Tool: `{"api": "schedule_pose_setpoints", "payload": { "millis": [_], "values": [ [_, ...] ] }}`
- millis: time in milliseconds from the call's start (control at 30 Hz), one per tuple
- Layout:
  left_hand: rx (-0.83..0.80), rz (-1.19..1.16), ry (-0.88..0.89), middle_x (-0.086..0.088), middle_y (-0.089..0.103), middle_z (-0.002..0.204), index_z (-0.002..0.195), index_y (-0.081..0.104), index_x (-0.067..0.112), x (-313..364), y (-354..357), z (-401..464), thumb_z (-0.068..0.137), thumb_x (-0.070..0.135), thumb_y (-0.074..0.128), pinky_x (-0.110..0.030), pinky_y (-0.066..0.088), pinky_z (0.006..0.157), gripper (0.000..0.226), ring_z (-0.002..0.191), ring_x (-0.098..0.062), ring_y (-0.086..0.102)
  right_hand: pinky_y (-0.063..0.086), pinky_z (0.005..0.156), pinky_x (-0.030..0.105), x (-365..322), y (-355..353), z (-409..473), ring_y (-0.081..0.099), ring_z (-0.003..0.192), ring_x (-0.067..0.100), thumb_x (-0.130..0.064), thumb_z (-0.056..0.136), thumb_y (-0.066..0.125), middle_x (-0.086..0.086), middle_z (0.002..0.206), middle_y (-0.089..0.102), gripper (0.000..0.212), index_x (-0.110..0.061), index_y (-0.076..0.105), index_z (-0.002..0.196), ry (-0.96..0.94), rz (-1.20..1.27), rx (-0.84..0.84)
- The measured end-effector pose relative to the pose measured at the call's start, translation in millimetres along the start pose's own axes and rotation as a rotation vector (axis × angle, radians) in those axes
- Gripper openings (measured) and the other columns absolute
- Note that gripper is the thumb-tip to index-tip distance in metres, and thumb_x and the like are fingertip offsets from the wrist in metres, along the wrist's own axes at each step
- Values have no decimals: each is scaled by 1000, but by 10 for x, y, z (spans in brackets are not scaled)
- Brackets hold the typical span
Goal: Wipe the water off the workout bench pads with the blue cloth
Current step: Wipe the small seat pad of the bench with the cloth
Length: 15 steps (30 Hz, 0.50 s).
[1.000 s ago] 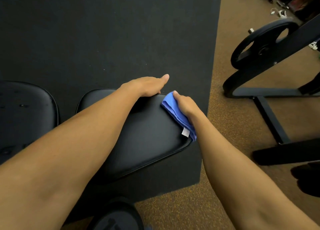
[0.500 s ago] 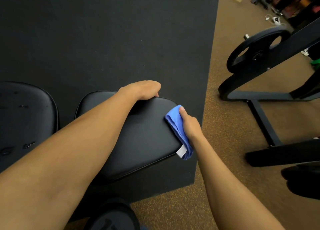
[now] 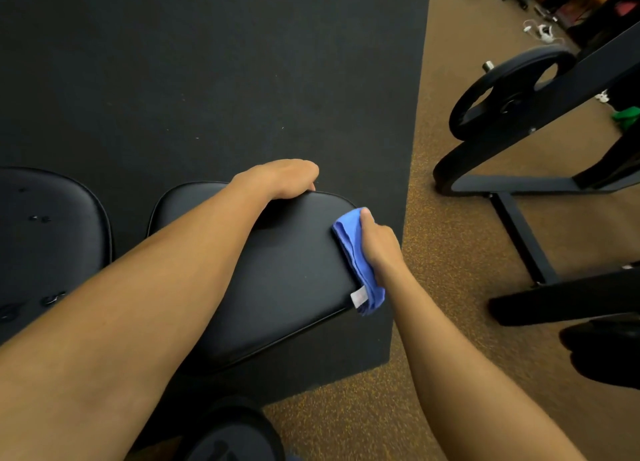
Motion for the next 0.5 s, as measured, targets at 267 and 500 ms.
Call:
{"api": "schedule_pose_setpoints", "payload": {
  "millis": [267, 500],
  "values": [
    [20, 18, -14, 10, 74, 107, 86, 80, 41, 13, 40, -35, 73, 36, 26, -46, 45, 105, 55, 103, -22, 66, 40, 104, 39, -163, 18, 167, 52, 130, 29, -65, 98, 29, 11, 149, 49, 76, -9, 48, 146, -65, -44, -125],
    [35, 61, 6, 9, 73, 108, 88, 79, 38, 59, 77, -147, 74, 37, 26, -48, 44, 104, 55, 104, -23, 65, 45, 102, 41, -13, -2, 39, 57, 121, 29, -72, 92, 33, 11, 143, 54, 84, -7, 50, 142, -36, 12, -82]
  ]
}}
Point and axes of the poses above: each hand's wrist, its own z-axis towards the middle knuckle, its own y-axis out of the palm, x = y × z, the point moved 4 cm from there along z, towards the middle knuckle
